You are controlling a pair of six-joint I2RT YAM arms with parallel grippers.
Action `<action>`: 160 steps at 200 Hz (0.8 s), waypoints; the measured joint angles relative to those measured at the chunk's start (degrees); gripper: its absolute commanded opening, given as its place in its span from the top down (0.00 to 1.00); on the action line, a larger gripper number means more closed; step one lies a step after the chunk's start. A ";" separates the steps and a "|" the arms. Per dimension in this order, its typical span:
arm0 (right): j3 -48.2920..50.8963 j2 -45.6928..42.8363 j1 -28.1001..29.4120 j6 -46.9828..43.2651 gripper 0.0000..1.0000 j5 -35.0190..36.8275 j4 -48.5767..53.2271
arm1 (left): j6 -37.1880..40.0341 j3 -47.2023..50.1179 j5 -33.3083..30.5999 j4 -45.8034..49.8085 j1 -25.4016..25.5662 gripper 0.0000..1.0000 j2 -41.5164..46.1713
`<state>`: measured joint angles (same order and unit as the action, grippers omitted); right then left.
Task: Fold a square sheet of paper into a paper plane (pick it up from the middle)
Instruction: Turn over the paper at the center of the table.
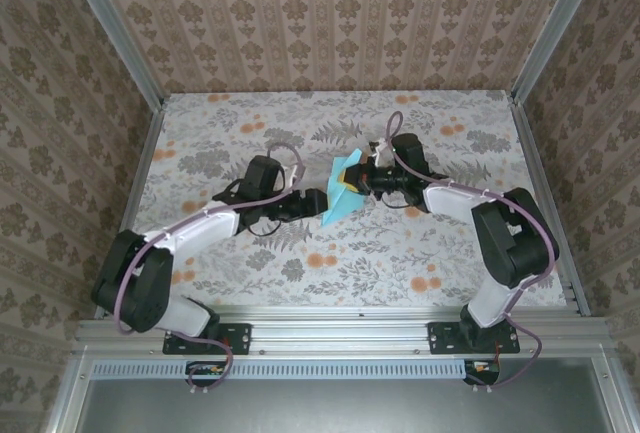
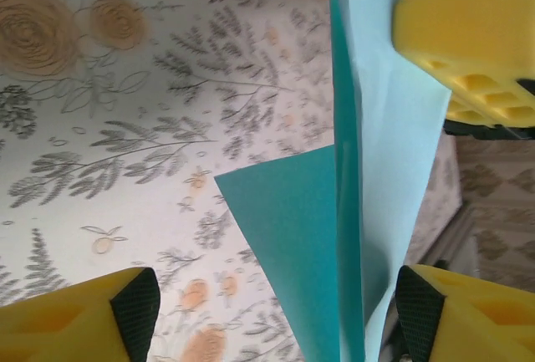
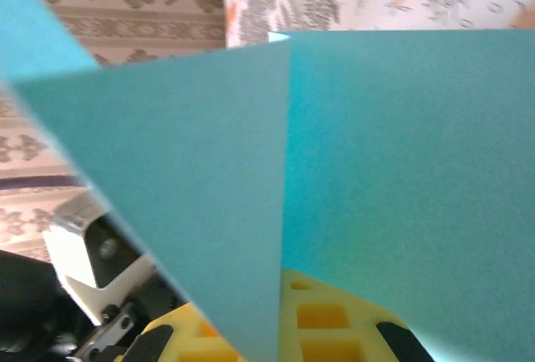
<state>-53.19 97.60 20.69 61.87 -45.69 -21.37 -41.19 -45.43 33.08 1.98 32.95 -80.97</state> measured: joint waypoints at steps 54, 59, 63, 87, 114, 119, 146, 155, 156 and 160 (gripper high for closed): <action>-1.44 -1.79 -0.20 5.68 1.00 -0.79 -4.02 | -13.60 5.46 3.63 -11.96 -0.42 0.20 4.66; -1.60 -1.88 -0.20 5.92 1.00 -0.87 -4.26 | -14.75 5.95 3.69 -12.83 -0.42 0.21 4.94; -1.77 -1.90 -0.20 6.27 1.00 -0.94 -4.46 | -15.85 6.34 3.74 -13.66 -0.42 0.21 5.16; -2.16 -1.99 -0.20 8.57 1.00 -1.18 -6.82 | -21.07 7.61 4.07 -18.03 -0.42 0.27 5.81; -2.16 -2.03 -0.20 10.54 1.00 -1.29 -8.94 | -25.24 7.63 4.33 -21.81 -0.31 0.42 5.84; -2.16 -2.03 -0.20 10.84 1.00 -1.29 -9.25 | -25.68 7.61 4.39 -22.14 -0.24 0.46 5.84; -2.16 -2.03 -0.20 12.13 1.00 -1.29 -10.43 | -27.98 7.52 4.87 -23.54 0.13 0.65 5.95; -2.16 -2.03 -0.24 12.50 1.00 -1.31 -10.84 | -28.57 7.52 4.98 -23.63 0.17 0.70 6.05; -2.16 -2.03 -0.24 12.55 1.00 -1.29 -10.88 | -28.70 7.52 5.01 -23.63 0.17 0.70 6.08; -2.16 -2.03 -0.24 12.72 1.00 -1.31 -11.10 | -28.65 7.52 5.14 -23.78 0.17 0.73 6.14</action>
<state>-55.35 95.57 20.45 74.59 -47.00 -32.47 -69.84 -37.91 38.22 -21.80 33.12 -74.83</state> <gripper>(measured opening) 0.060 0.330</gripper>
